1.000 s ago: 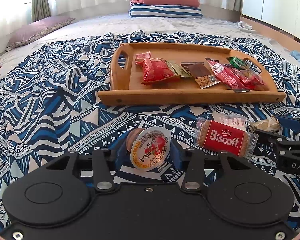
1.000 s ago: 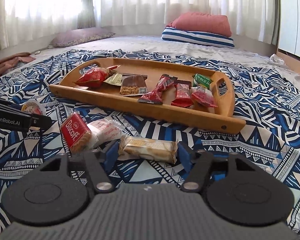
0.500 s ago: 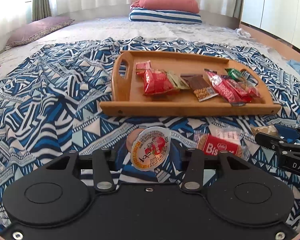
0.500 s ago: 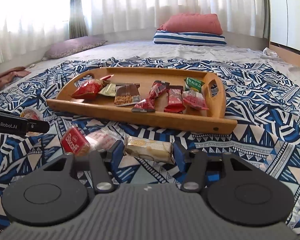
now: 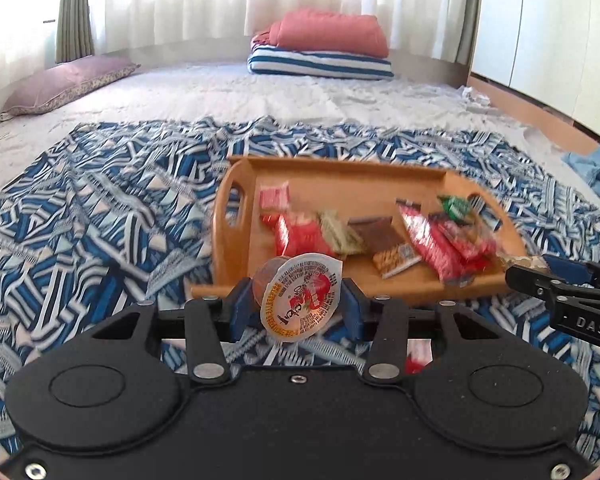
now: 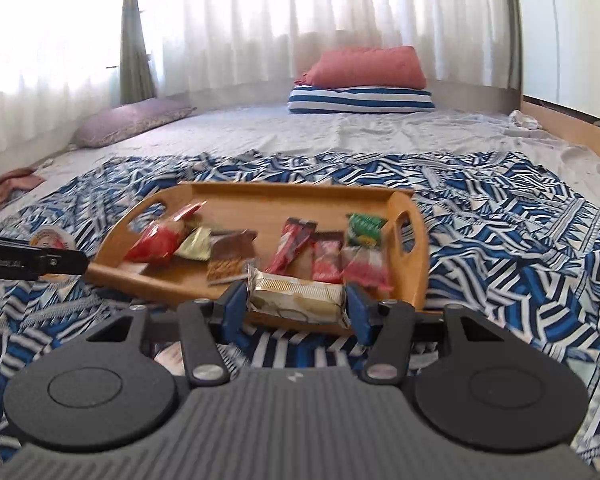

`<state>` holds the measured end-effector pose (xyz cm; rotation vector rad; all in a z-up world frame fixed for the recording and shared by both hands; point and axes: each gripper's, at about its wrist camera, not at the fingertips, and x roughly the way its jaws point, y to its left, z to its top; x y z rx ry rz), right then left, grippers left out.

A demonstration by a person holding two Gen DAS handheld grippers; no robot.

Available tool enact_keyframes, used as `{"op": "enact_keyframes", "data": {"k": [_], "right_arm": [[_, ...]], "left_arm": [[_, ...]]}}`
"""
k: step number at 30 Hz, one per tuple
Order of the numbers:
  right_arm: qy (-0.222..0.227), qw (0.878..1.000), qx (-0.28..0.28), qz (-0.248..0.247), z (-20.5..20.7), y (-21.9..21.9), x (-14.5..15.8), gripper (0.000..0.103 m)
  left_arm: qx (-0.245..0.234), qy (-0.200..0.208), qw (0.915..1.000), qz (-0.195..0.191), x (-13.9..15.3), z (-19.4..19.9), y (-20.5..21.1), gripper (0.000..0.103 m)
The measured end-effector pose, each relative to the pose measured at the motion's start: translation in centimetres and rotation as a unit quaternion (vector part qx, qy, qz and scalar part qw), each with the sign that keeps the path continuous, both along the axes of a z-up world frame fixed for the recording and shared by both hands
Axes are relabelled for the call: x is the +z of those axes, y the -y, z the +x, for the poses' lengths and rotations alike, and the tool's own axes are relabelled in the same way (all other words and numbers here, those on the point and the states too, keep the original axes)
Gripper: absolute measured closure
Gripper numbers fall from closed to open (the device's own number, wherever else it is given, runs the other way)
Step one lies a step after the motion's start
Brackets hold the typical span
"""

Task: Organize snacks
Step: 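Carry the jelly cup and wrapped bar over the wooden tray with both tools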

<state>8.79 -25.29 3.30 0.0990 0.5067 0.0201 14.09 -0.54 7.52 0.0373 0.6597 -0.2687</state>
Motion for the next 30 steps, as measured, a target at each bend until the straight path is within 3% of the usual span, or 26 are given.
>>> {"op": "enact_keyframes", "data": {"k": [14,20,30], "right_arm": [[-0.005,0.999,-0.029,-0.012,6.6,3.5,2.5,0.046],[-0.012,0.999,-0.033,-0.028,10.1,4.6,3.3,0.046],[-0.066,0.996,-0.047,-0.028,16.8,5.9,1.9,0.046]], "left_arm": [[-0.021,-0.013,0.9993,-0.029,2.8,7.9,2.6,0.059],[-0.029,-0.047,0.9972,-0.050,2.1,12.7,3.5,0.059],[-0.017,-0.100,0.9938,-0.045,-0.9,18.6,4.6,0.059]]}}
